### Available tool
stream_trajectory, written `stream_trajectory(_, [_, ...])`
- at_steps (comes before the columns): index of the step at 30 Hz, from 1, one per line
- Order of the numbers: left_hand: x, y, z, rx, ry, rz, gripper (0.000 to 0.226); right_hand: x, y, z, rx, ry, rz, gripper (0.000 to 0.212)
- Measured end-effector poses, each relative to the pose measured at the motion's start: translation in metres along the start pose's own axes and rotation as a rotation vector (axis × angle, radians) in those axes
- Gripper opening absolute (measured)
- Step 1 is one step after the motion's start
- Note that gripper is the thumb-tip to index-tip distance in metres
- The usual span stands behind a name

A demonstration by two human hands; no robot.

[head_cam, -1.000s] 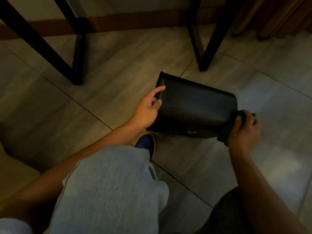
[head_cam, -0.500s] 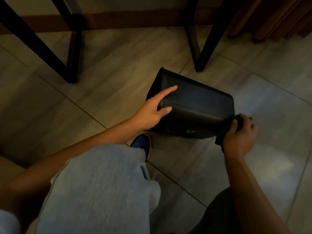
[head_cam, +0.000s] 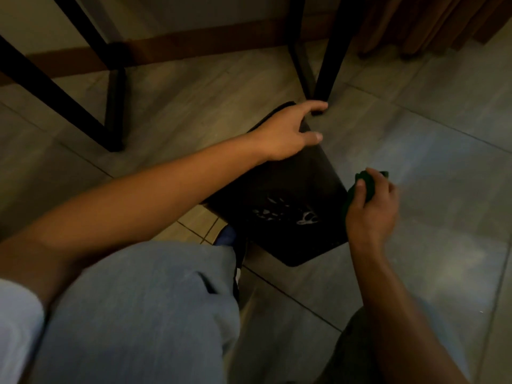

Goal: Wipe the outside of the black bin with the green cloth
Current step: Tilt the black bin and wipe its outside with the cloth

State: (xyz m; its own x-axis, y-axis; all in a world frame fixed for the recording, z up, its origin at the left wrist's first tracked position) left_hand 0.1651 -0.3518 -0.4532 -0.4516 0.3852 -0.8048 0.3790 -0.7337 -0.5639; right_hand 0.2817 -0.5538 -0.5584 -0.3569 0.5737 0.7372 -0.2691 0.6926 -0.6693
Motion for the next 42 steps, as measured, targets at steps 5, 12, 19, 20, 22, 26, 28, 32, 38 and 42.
stream_trajectory(5, [0.017,-0.002,0.043,0.234,0.21,-0.071,0.074,-0.01,-0.003,-0.002,-0.007,0.055,-0.025,0.036])
stream_trajectory(12, [0.044,0.004,0.072,0.035,0.243,0.031,0.06,-0.007,0.001,0.0,0.029,0.046,-0.064,0.035])
stream_trajectory(19, [0.044,0.008,0.073,0.027,0.258,0.056,0.061,-0.01,0.001,-0.002,0.032,0.056,-0.073,0.034])
stream_trajectory(20, [0.044,0.008,0.072,0.033,0.255,0.054,0.064,-0.012,0.001,-0.003,0.037,0.053,-0.064,0.034])
stream_trajectory(22, [0.047,0.01,0.072,0.056,0.216,0.015,0.074,-0.017,0.002,-0.006,0.051,0.051,-0.034,0.032])
stream_trajectory(26, [0.066,0.009,0.085,0.08,0.138,-0.17,0.075,-0.027,0.004,-0.01,0.063,0.103,-0.049,0.031])
stream_trajectory(28, [0.077,0.01,0.097,0.029,0.15,-0.214,0.067,-0.031,0.005,-0.011,0.063,0.107,-0.061,0.032])
stream_trajectory(32, [0.098,0.012,0.121,-0.153,0.104,-0.161,0.056,-0.032,0.008,-0.012,0.071,0.098,-0.053,0.033])
stream_trajectory(38, [0.098,0.015,0.12,-0.175,0.159,-0.136,0.056,-0.034,0.009,-0.013,0.062,0.12,-0.079,0.031])
stream_trajectory(42, [0.085,0.014,0.103,-0.165,0.204,-0.147,0.055,-0.029,0.004,-0.008,0.014,0.119,-0.148,0.033])
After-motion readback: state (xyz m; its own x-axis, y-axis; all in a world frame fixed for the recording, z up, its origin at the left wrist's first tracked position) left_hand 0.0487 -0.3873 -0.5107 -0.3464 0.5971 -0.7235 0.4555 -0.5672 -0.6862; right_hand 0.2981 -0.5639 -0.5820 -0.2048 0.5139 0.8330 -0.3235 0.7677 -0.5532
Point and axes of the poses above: each hand's wrist, its own z-axis away from the middle knuckle, its own y-axis out of the palm, x = y × z, the point moved 3 cm from there along -z, towards the middle knuckle, and after that the axes turned 1 degree about -x, right-handed, at the moved point
